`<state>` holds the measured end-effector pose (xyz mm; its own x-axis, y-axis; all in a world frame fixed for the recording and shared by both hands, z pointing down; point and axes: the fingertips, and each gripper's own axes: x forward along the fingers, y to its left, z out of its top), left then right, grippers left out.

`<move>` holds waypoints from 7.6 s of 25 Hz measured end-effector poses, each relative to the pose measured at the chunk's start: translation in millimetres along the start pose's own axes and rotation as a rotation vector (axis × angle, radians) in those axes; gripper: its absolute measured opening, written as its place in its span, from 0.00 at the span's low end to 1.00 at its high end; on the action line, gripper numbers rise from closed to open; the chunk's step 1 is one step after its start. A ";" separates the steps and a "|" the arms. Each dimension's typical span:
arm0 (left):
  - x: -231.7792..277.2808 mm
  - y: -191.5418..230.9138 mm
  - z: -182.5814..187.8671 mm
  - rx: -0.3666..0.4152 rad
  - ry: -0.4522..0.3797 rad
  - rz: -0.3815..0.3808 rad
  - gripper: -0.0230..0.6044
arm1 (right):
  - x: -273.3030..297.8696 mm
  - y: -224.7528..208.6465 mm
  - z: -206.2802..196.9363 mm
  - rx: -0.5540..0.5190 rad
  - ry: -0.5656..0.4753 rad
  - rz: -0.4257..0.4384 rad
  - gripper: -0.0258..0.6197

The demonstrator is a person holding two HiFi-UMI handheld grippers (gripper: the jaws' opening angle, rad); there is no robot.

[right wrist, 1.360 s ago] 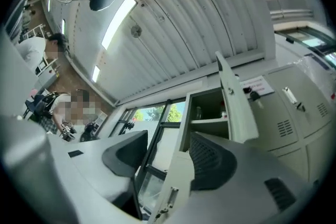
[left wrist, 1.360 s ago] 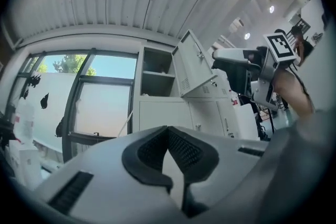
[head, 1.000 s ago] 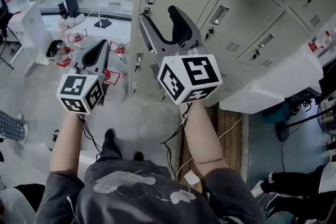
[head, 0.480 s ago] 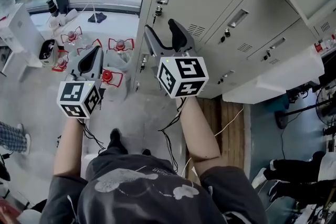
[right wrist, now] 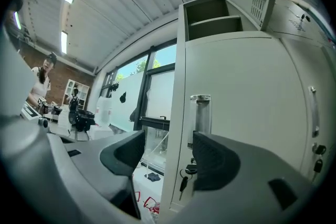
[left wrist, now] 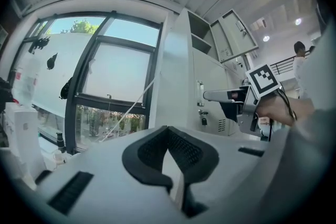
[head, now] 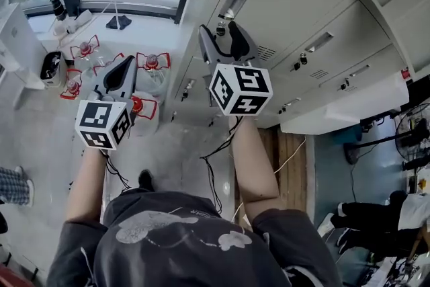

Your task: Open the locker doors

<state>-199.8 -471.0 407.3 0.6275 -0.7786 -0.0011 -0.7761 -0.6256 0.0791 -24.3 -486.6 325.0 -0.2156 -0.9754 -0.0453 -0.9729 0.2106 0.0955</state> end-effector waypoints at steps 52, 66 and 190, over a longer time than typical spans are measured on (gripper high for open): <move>26.3 -52.8 16.5 0.022 -0.013 -0.145 0.05 | -26.6 -22.3 12.2 0.061 -0.019 -0.266 0.24; 14.8 -110.8 14.9 0.032 0.001 -0.166 0.05 | -75.7 -22.4 13.8 0.075 -0.003 -0.140 0.24; -6.2 -371.7 13.1 0.037 -0.040 0.313 0.05 | -153.8 -284.4 -23.1 -0.048 -0.028 0.160 0.40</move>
<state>84.0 -234.2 364.9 0.3557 -0.9344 -0.0213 -0.9333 -0.3563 0.0456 287.5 -398.0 327.8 -0.3703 -0.9274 -0.0538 -0.9211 0.3590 0.1510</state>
